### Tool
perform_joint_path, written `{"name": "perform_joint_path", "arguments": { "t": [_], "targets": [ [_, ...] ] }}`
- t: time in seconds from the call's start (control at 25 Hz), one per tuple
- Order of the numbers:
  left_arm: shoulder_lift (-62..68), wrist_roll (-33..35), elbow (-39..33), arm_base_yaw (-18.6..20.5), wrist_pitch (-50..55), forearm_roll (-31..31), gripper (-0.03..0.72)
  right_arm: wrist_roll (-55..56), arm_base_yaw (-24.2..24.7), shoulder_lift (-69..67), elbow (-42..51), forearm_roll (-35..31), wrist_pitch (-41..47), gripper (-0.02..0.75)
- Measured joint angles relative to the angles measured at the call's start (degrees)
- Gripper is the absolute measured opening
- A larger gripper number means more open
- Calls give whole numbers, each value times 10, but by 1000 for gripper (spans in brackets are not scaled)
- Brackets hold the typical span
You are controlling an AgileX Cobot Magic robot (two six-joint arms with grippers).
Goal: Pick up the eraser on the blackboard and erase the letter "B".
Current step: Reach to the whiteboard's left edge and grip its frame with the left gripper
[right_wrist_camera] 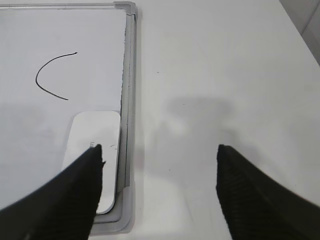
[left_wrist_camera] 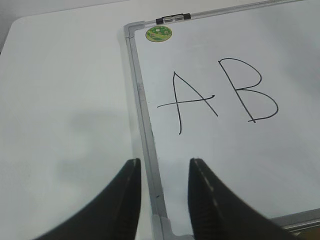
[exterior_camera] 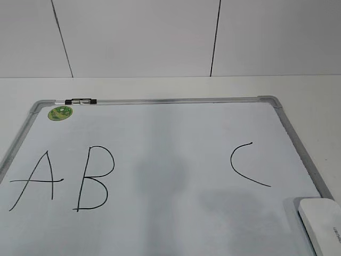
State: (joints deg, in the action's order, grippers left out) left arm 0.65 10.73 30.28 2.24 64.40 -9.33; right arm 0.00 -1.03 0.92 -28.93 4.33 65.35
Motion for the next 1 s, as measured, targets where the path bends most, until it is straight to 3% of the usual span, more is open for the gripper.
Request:
{"name": "perform_joint_path", "arguments": {
  "t": [0.68,1.0],
  "targets": [
    [0,0,0,0,0,0,241,0,0,0,0,-8,0,568],
    [0,0,0,0,-1,68,241,0,0,0,0,-30,0,568]
  ]
}}
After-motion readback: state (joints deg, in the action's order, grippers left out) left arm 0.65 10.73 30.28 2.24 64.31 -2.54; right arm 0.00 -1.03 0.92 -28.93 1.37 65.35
